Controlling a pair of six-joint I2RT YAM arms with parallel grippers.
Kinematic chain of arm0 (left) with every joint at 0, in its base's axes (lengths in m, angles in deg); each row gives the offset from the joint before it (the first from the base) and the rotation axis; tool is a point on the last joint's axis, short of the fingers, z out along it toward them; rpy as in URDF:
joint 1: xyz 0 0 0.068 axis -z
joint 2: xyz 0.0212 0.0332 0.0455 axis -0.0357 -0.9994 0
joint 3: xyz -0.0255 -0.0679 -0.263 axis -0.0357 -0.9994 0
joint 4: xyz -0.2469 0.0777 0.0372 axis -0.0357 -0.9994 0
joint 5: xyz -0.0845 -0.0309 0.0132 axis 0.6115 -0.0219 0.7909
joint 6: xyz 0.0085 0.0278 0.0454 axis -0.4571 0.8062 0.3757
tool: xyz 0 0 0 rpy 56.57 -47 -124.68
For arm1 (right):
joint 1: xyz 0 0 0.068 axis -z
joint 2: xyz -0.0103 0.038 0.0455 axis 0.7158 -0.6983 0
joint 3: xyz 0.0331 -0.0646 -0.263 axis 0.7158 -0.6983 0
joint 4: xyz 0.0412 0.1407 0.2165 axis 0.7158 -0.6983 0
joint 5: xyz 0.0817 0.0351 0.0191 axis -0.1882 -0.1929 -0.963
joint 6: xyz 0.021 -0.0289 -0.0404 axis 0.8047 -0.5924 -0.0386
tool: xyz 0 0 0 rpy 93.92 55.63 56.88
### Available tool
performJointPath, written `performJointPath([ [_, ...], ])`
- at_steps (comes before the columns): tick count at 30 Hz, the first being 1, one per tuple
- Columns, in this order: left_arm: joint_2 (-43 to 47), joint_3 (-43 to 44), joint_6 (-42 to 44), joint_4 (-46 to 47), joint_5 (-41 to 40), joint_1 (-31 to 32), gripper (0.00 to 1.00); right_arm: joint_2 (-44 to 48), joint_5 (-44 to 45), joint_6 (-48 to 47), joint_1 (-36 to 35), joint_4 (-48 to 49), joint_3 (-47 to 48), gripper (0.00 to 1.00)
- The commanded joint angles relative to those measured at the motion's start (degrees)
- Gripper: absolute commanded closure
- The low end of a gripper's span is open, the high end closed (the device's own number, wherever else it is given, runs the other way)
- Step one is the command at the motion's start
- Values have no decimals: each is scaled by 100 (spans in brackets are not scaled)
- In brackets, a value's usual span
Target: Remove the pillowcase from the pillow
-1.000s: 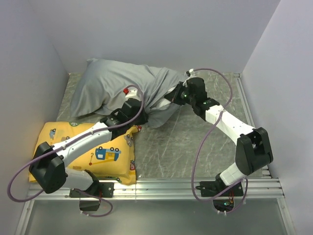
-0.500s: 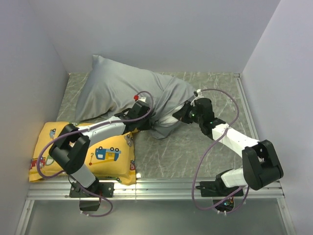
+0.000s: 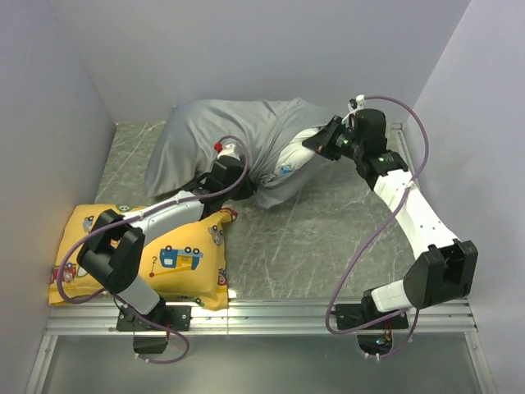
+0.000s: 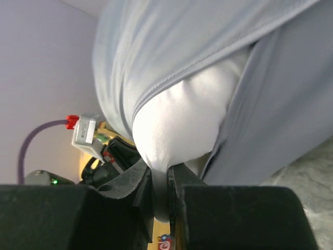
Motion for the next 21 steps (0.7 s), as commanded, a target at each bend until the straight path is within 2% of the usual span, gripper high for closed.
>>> performJointPath([
  [1,-92,-521,178,-1446,-1018,-598,100,273,40,323,348,1050,798,100],
  [5,-117,-768,90,-1060,-229,-1380,100,562,-188,359,322,1278,335,100],
  [7,-91,-689,64,-1041,-279,-1408,100,861,-398,429,173,1576,-87,100],
  [9,-47,-583,46,-954,-218,-1399,89,1107,-347,377,-107,1797,-790,100],
  [10,-30,-548,38,-945,-209,-1399,84,1378,-199,289,-466,1841,-1062,100],
  [11,-21,-487,20,-945,-200,-1390,76,1511,186,167,-678,1850,-1587,100],
  [12,5,-486,20,-918,-200,-1373,72,1608,302,157,-828,2016,-1880,100],
  [13,75,-495,3,-866,-208,-1364,62,1766,338,165,-943,2191,-2196,100],
  [14,128,-539,-6,-813,-200,-1346,59,1819,443,313,-1144,2367,-2808,100],
  [16,277,-609,2,-743,-156,-1311,49,1890,479,446,-1277,2894,-3383,100],
  [21,751,-513,230,-1040,-235,-1083,42,1917,943,543,-1655,3457,-4693,100],
])
